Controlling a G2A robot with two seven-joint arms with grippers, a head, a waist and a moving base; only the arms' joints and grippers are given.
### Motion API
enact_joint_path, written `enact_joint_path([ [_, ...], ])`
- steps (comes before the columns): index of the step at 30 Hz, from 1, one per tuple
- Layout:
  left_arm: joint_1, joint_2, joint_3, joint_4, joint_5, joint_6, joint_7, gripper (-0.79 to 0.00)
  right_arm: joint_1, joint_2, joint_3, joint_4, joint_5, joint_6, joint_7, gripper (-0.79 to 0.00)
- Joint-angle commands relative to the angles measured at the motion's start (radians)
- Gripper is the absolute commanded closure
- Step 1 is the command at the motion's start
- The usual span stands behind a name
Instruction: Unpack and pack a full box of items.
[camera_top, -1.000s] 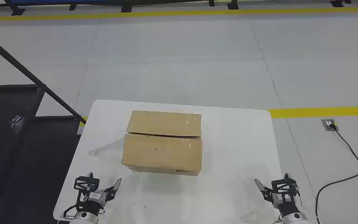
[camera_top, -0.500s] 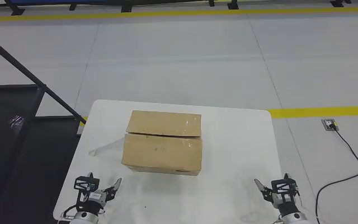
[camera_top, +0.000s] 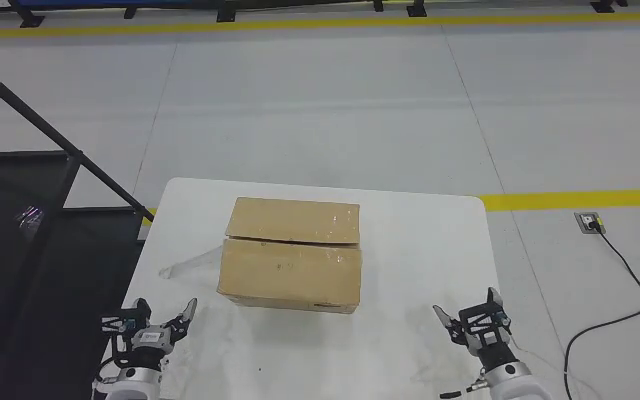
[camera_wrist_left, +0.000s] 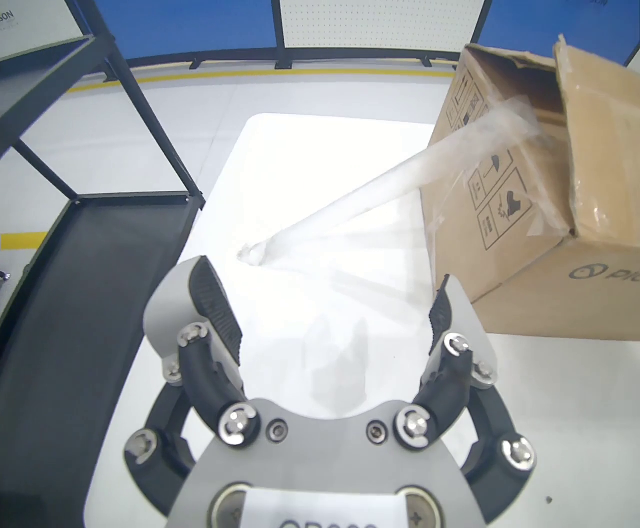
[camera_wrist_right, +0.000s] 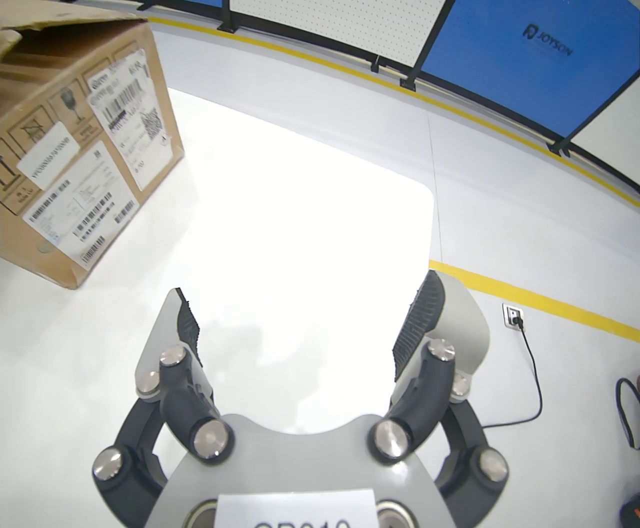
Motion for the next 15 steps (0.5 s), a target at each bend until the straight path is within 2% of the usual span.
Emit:
enact_joint_path([
  [1, -0.009, 0.001, -0.001, 0.01, -0.002, -0.027, -0.015, -0.785, 0.011, -0.001, -0.014, -0.006, -0.021, -0.002, 0.01, -0.785],
  [15, -0.013, 0.001, 0.002, 0.008, -0.005, -0.034, -0.019, -0.785, 0.022, -0.002, -0.038, -0.014, -0.034, -0.02, 0.009, -0.785],
])
